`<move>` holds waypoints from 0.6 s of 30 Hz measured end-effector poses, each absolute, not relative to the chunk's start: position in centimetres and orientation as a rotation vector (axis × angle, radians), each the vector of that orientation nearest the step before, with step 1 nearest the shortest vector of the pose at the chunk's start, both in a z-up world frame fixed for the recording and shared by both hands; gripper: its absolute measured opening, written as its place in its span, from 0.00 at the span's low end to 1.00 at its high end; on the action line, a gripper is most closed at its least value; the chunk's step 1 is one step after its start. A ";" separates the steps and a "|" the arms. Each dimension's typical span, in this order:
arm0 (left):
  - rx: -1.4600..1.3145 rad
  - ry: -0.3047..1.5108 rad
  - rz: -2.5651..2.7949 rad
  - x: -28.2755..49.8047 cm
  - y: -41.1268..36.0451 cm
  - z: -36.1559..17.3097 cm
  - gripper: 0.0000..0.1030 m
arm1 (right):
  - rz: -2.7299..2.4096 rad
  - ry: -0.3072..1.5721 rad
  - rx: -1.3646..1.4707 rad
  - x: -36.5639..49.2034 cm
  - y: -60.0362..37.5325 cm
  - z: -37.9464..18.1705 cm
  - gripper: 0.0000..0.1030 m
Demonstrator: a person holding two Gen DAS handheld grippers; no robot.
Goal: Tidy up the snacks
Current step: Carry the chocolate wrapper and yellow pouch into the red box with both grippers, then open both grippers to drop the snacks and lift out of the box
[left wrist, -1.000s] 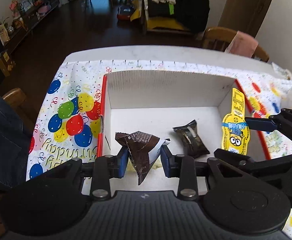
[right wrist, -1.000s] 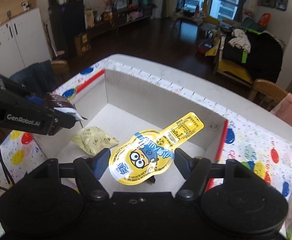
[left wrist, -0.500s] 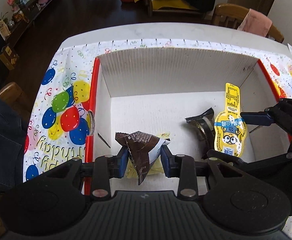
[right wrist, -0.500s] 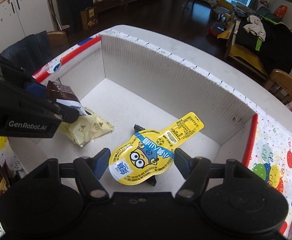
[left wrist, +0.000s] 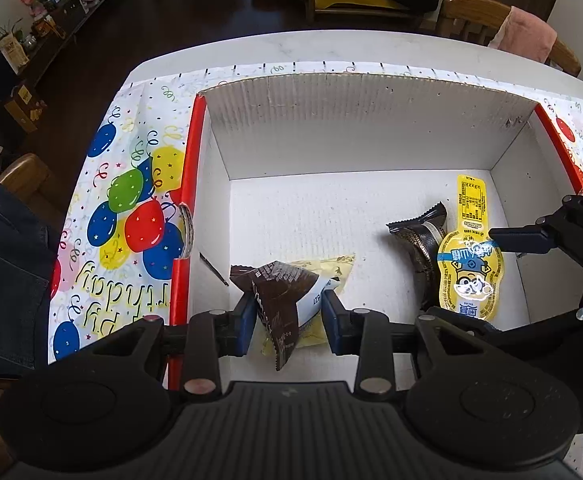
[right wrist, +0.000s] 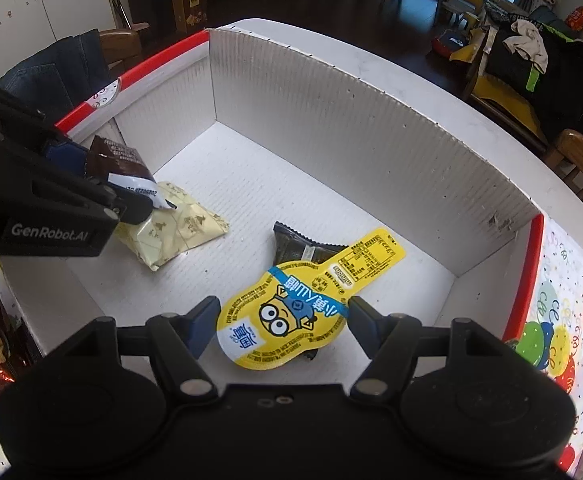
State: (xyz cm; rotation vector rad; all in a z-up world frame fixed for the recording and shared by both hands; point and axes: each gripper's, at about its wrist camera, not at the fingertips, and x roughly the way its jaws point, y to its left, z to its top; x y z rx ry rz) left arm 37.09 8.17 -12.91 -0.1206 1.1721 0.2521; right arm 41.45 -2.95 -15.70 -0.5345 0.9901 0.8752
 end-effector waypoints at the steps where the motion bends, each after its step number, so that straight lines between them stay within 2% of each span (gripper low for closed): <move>1: -0.125 1.171 0.253 37.0 8.2 -12.9 0.34 | 0.876 0.988 -0.537 41.4 -2.9 -15.7 0.67; 5: -0.144 1.168 0.255 36.8 8.3 -12.7 0.36 | 0.895 0.989 -0.534 41.3 -2.9 -15.6 0.69; 7: -0.150 1.163 0.258 36.6 8.3 -12.6 0.40 | 0.901 0.986 -0.525 41.4 -3.1 -15.5 0.73; 13: -0.190 1.132 0.273 35.4 8.6 -11.7 0.50 | 0.910 0.975 -0.477 41.5 -3.9 -14.8 0.74; 18: -0.225 1.090 0.270 33.9 8.8 -10.5 0.51 | 0.908 0.951 -0.421 41.0 -5.3 -13.4 0.76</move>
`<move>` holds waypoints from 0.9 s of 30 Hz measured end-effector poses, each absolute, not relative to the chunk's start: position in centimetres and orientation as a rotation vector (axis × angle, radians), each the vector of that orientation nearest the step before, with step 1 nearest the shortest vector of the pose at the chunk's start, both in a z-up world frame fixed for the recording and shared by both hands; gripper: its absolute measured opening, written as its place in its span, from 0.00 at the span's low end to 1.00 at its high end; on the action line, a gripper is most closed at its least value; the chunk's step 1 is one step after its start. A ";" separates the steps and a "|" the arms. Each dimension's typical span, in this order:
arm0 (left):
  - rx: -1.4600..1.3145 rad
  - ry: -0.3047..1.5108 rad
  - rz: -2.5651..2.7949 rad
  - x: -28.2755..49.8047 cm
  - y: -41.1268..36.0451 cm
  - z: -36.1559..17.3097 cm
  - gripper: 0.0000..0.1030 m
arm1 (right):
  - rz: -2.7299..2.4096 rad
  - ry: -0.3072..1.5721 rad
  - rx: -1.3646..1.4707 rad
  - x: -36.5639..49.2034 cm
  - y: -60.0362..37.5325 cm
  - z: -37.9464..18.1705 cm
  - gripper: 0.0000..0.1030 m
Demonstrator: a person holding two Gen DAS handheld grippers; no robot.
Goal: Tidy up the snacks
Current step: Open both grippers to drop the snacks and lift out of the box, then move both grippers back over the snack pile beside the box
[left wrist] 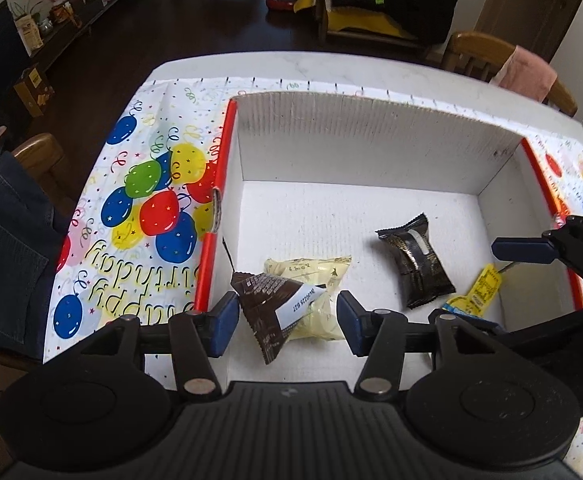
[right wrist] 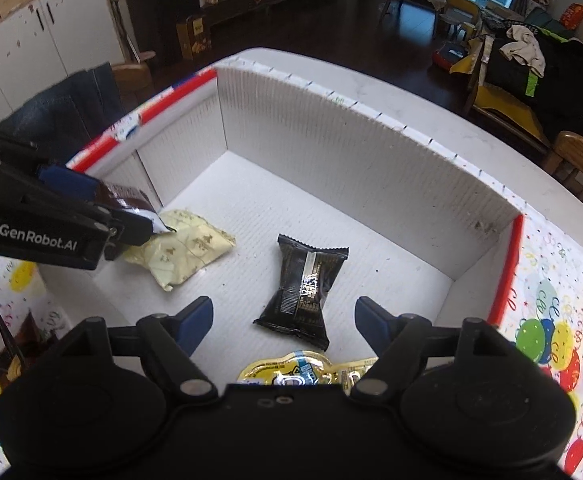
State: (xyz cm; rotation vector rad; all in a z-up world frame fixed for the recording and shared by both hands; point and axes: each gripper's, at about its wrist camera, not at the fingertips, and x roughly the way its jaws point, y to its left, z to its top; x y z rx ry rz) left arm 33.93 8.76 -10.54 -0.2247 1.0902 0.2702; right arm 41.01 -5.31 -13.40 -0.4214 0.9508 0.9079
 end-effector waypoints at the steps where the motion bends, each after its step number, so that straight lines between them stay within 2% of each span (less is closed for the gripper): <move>1: -0.226 1.083 0.265 33.6 8.7 -10.3 0.52 | 0.905 0.947 -0.404 40.9 -5.7 -13.0 0.76; 6: -0.231 1.039 0.238 32.0 8.5 -9.0 0.56 | 0.885 0.913 -0.342 39.7 -7.3 -10.9 0.78; 27: -0.157 0.818 0.114 20.5 7.4 -2.9 0.57 | 0.795 0.781 -0.090 28.9 -12.0 -4.3 0.87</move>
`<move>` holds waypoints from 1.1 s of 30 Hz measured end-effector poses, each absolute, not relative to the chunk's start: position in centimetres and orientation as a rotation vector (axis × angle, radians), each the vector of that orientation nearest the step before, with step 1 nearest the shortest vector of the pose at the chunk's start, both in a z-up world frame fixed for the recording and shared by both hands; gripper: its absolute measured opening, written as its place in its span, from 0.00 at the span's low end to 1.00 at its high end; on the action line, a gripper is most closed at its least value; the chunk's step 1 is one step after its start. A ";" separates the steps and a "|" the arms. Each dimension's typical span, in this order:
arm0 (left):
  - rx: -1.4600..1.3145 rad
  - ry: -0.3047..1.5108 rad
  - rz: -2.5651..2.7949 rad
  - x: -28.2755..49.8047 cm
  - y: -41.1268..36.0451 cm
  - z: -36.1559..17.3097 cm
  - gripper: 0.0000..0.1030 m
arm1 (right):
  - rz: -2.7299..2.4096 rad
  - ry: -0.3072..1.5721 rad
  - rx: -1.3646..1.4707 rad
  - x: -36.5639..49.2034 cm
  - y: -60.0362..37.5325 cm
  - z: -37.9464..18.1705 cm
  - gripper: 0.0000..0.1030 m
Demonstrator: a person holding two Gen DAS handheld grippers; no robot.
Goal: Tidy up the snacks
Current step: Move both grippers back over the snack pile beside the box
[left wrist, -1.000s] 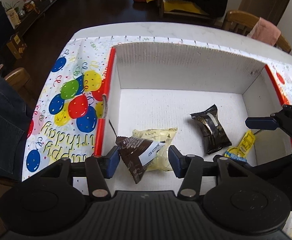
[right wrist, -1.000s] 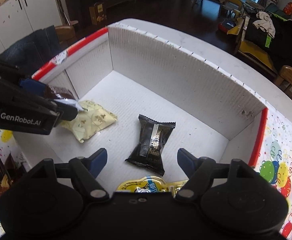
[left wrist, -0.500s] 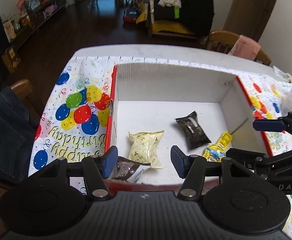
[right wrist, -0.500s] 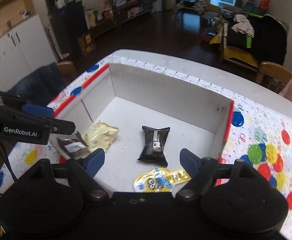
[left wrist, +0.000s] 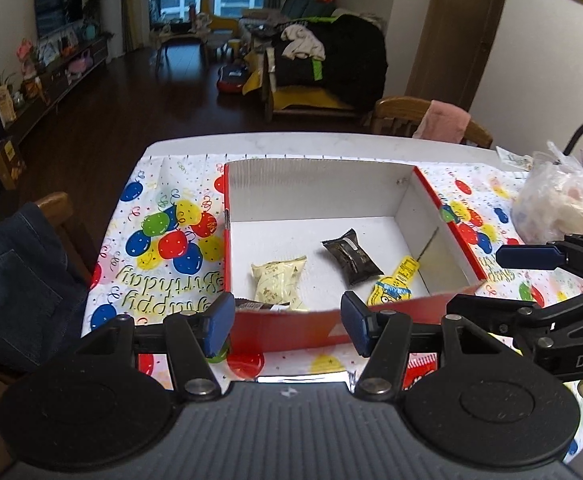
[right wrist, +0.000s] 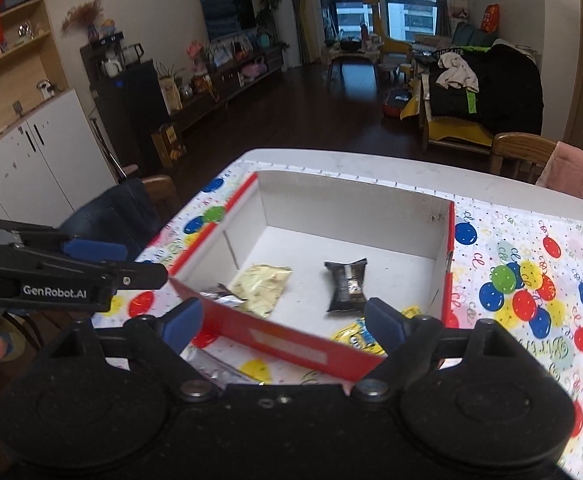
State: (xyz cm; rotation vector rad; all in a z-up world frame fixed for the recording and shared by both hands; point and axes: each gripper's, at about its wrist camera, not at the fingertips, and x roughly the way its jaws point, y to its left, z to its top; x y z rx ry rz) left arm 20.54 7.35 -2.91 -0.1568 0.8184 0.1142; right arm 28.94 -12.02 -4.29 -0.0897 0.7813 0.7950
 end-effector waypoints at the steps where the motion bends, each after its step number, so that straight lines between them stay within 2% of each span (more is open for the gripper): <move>1: -0.151 0.812 0.111 20.0 7.3 -2.8 0.59 | 0.793 0.774 -0.083 28.3 -12.1 -4.1 0.87; 3: -0.147 0.796 0.106 18.9 7.3 -2.6 0.63 | 0.789 0.764 -0.053 26.7 -12.3 -3.9 0.89; 8: -0.131 0.765 0.088 16.3 7.1 -2.0 0.64 | 0.780 0.750 -0.026 25.0 -12.5 -3.8 0.90; 11: -0.138 0.747 0.080 15.1 7.2 -1.7 0.69 | 0.770 0.738 -0.006 23.9 -12.8 -3.8 0.97; 20: -0.144 0.739 0.054 12.4 7.0 -2.3 0.70 | 0.745 0.734 0.030 21.1 -13.7 -4.6 1.00; 24: -0.151 0.747 0.046 11.3 6.9 -3.2 0.76 | 0.738 0.758 0.021 20.1 -13.8 -5.4 1.00; 33: -0.116 0.781 0.024 8.7 6.4 -5.9 0.79 | 0.715 0.849 0.000 17.7 -14.1 -8.9 1.00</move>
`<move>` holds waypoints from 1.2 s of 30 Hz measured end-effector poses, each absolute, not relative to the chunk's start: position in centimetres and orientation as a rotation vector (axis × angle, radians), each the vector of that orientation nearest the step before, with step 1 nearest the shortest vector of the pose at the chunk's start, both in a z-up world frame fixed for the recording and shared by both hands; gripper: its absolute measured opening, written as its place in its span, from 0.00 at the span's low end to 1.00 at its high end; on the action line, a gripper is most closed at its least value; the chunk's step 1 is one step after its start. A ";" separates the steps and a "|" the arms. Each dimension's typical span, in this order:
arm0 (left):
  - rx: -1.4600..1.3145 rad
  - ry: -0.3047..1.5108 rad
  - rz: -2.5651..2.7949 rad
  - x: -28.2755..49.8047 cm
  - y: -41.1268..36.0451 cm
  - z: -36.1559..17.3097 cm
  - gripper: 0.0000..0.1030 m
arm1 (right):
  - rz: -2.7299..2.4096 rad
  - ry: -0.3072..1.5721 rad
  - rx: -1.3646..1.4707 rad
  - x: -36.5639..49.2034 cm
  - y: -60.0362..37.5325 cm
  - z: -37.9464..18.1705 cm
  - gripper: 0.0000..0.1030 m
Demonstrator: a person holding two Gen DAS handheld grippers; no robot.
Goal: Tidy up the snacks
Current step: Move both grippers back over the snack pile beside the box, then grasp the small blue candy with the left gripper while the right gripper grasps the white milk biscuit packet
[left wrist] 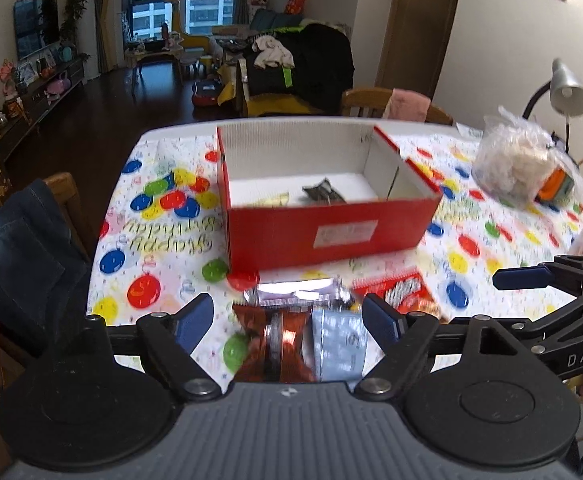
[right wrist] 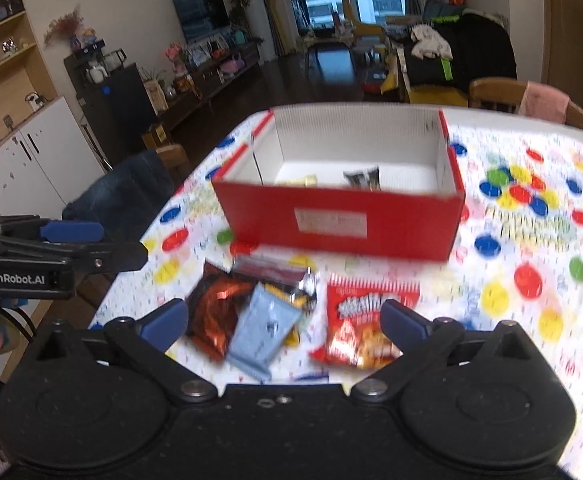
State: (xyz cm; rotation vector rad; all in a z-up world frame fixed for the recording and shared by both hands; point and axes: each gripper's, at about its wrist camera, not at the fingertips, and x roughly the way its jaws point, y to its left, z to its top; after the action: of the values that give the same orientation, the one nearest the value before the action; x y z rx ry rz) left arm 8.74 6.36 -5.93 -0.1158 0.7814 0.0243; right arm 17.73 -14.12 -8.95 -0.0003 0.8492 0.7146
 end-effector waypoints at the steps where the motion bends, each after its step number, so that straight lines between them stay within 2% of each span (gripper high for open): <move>1: -0.112 0.793 0.023 8.6 6.4 -6.4 0.79 | 0.711 0.861 -0.003 17.5 -14.1 -9.4 1.00; 15: -0.120 0.976 -0.014 7.2 6.3 -12.3 0.79 | 0.711 1.032 -0.092 15.7 -13.5 -15.1 0.95; 25: -0.091 1.043 -0.015 6.9 5.9 -15.0 0.79 | 0.697 1.109 -0.142 15.6 -12.7 -17.8 0.79; 33: -0.036 1.071 -0.061 6.7 4.4 -16.1 0.78 | 0.693 1.124 -0.169 15.9 -12.3 -18.8 0.71; 35: -0.015 1.072 -0.084 6.7 3.9 -16.3 0.74 | 0.697 1.124 -0.173 15.9 -12.2 -18.8 0.69; 36: -0.006 1.076 -0.101 6.7 3.6 -16.4 0.65 | 0.699 1.124 -0.174 16.0 -12.2 -18.9 0.68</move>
State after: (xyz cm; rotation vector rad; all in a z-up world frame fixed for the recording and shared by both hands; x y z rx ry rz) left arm 6.66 3.56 -16.42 -0.0060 1.0761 -0.1006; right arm 15.97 -12.18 -18.85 -0.1740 1.1236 0.6986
